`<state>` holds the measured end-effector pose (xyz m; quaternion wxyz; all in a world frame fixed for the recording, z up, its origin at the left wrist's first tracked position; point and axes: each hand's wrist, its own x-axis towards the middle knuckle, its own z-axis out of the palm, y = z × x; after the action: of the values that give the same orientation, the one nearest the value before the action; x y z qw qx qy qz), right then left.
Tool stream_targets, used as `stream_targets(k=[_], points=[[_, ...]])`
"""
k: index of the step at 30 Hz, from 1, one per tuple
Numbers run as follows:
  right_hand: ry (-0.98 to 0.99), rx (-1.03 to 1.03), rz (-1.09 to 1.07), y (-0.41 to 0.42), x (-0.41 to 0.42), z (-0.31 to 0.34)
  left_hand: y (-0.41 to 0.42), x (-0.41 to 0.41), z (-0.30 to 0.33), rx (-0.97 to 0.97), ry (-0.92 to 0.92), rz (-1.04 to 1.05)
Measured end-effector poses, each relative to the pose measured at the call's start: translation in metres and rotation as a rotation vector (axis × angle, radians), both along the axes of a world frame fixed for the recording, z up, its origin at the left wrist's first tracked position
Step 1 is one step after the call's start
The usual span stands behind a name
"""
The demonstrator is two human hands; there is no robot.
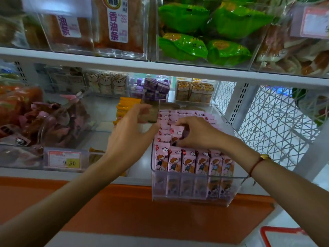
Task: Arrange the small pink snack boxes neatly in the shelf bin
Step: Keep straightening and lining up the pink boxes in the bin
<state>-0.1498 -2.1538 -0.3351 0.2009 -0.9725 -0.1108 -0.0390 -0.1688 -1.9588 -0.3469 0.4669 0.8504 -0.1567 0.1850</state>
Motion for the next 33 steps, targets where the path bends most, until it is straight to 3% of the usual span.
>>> stream_targets(k=[4, 11, 18, 23, 28, 30, 33], points=[[-0.04, -0.171, -0.013, 0.013, 0.008, -0.002, 0.004, -0.01, -0.02, -0.034, 0.229, -0.134], [-0.13, -0.054, -0.192, 0.015, 0.013, -0.002, 0.005, -0.012, -0.022, 0.04, 0.188, -0.149], [0.179, -0.023, -0.035, 0.008, 0.009, 0.013, 0.005, -0.013, -0.023, -0.005, 0.228, -0.145], [-0.089, 0.028, -0.004, 0.003, -0.022, 0.014, 0.008, -0.014, -0.024, -0.045, 0.211, -0.123], [-0.149, -0.305, 0.076, 0.001, -0.048, -0.012, 0.008, -0.016, -0.023, -0.062, 0.218, -0.131], [-0.173, -0.223, 0.066, 0.001, -0.049, -0.017, 0.007, -0.018, -0.022, -0.061, 0.207, -0.111], [-0.189, 0.066, 0.02, -0.001, -0.052, -0.015, 0.005, -0.023, -0.016, -0.044, 0.082, -0.036]])
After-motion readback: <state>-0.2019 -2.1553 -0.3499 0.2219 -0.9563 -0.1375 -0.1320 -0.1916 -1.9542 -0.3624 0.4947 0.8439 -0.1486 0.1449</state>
